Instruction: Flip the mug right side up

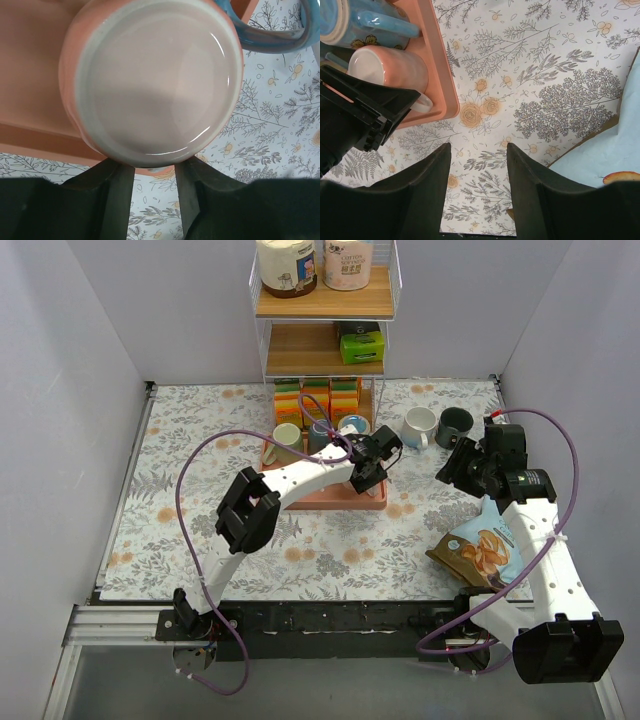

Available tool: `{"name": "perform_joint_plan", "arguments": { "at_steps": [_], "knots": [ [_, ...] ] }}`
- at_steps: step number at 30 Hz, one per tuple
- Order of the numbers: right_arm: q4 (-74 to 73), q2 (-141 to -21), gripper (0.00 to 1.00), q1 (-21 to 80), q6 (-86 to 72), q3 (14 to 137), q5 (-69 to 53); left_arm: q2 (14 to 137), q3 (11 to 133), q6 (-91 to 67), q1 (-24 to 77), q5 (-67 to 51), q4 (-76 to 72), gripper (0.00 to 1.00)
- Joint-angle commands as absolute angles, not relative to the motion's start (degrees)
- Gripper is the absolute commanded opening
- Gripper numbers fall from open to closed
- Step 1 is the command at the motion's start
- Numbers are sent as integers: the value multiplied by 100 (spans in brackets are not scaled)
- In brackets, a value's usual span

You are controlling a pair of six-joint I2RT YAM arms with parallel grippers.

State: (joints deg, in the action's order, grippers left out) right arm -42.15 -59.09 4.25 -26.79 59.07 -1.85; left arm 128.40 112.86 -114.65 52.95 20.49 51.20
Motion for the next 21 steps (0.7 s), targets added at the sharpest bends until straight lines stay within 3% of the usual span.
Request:
{"name": "perform_joint_plan", "arguments": {
  "at_steps": [1,4,12,21],
  "knots": [
    [-4122,-5889,56,466,-2610,6021,-114,12340,11074,-12023,5124,2312,5133,33],
    [-4105,-5889,56,457,-2610,6012,-114,12226,10951,-12015,5133,2294,5115,31],
    [-4070,-5862,55,457,-2602,5985,-193,12024,10706,-11927,5142,2373,5168,0],
    [-3999,-6003,54,466,-2427,6038,-649,11708,10354,-11778,5238,2434,5107,0]
  ]
}}
